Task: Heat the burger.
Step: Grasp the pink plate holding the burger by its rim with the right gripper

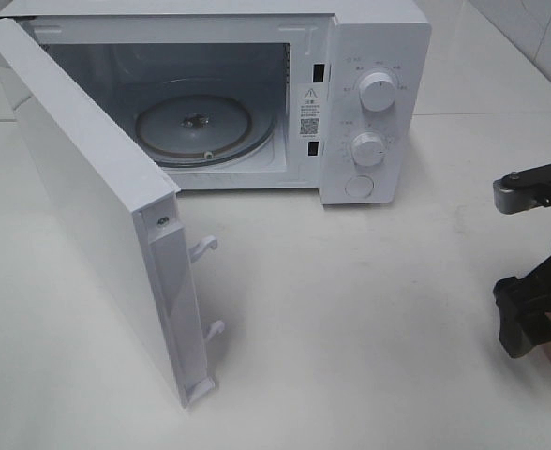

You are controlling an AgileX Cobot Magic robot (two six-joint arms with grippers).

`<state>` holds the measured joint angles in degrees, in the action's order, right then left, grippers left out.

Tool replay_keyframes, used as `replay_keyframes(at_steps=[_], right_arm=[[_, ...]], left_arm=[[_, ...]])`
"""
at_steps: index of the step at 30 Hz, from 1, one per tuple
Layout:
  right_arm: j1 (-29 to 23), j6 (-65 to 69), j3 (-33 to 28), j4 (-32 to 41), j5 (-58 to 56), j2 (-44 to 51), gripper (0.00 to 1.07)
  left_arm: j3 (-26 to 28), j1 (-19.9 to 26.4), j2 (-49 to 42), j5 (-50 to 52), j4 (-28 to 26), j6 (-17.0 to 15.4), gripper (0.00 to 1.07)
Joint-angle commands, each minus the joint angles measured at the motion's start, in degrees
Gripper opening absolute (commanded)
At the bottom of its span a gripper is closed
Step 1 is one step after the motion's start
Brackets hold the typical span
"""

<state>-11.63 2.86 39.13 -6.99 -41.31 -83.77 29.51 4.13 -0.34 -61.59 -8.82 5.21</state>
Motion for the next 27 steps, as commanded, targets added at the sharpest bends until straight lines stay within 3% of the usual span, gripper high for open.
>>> replay_keyframes(at_steps=[1,14,27], right_arm=[[0.3,0.3,-0.4,-1.0,1.7,-2.8,0.97],[5.2,1.1,-0.5,-2.2,7.3,-10.4,0.94],[6.3,1.1,-0.6,-1.5,11.0,-16.8,0.89]], left_arm=[[0.1,0.2,-0.9,0.5,-0.4,-0.1,1.0],[0.1,0.2,-0.9,0.5,-0.4,-0.1,1.0],[0.1,0.2,-0.9,0.5,-0.4,-0.1,1.0]])
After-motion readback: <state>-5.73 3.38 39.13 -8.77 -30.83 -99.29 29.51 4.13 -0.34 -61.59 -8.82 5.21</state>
